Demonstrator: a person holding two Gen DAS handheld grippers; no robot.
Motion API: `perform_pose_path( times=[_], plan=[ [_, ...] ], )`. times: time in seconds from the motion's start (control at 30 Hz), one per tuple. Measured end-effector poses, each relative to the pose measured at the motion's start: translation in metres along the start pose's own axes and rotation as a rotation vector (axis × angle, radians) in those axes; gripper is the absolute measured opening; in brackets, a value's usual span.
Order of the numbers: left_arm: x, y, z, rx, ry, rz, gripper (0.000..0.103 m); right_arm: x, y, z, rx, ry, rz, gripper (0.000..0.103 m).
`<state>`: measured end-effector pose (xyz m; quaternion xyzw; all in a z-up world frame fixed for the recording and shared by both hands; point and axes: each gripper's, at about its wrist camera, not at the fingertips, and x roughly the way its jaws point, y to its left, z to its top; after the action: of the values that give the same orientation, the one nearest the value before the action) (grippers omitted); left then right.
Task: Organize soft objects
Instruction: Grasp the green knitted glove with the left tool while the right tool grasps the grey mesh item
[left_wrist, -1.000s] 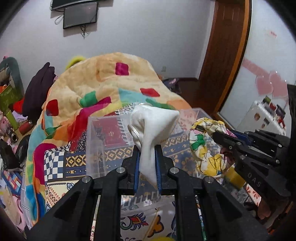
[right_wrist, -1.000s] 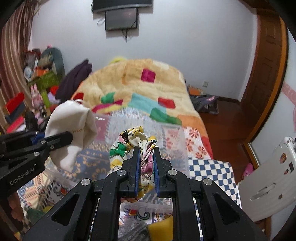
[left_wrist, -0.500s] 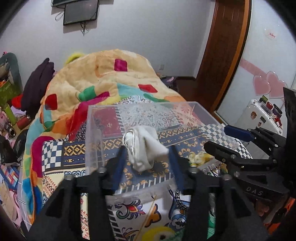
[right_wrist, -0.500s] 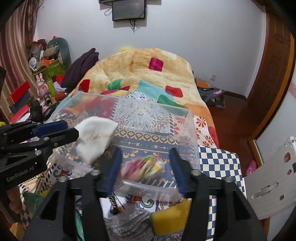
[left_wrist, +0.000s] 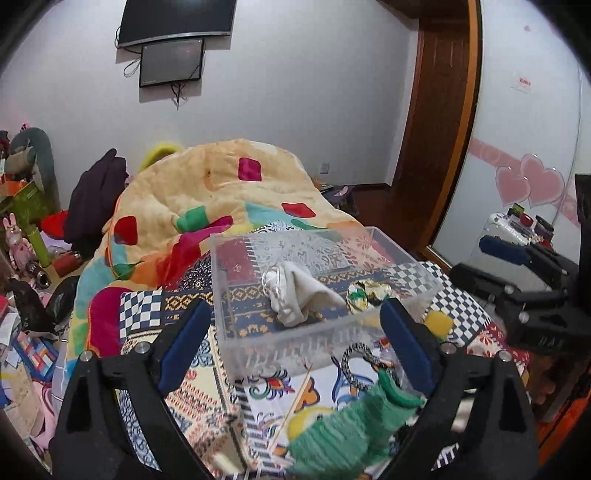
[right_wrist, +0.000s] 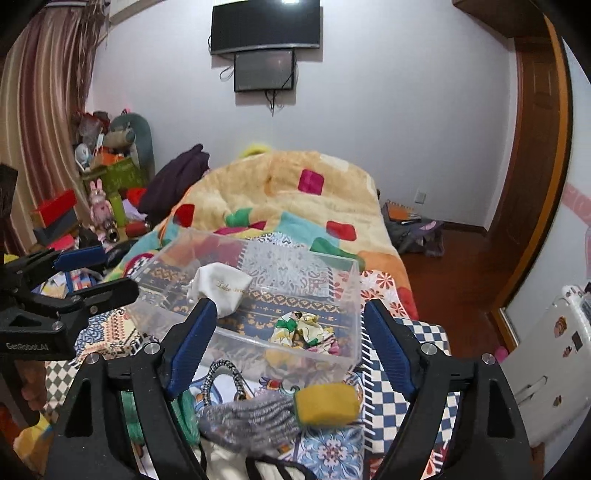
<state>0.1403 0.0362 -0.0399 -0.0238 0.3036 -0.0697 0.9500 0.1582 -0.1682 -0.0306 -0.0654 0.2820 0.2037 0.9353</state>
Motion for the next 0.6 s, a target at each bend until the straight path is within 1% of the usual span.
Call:
perform_pose_path(
  times=[0.13,0.33,0.47,0.6],
  plan=[
    [-0.005,-0.01,-0.017,0.046,0.021,-0.005,0.098,-0.006,-0.004,-0.012,0.01,0.0,-0.007,0.08],
    [0.003,-0.028,-0.047,0.087,0.095,-0.038,0.099,0.0,-0.012,-0.038,0.029,0.067,-0.012,0.08],
    [0.011,-0.036,-0.065,0.1,0.133,-0.055,0.099,0.005,-0.015,-0.059,0.064,0.123,0.022,0.08],
    [0.022,-0.036,-0.078,0.079,0.174,-0.075,0.099,0.01,-0.011,-0.071,0.084,0.164,0.085,0.08]
  ],
)
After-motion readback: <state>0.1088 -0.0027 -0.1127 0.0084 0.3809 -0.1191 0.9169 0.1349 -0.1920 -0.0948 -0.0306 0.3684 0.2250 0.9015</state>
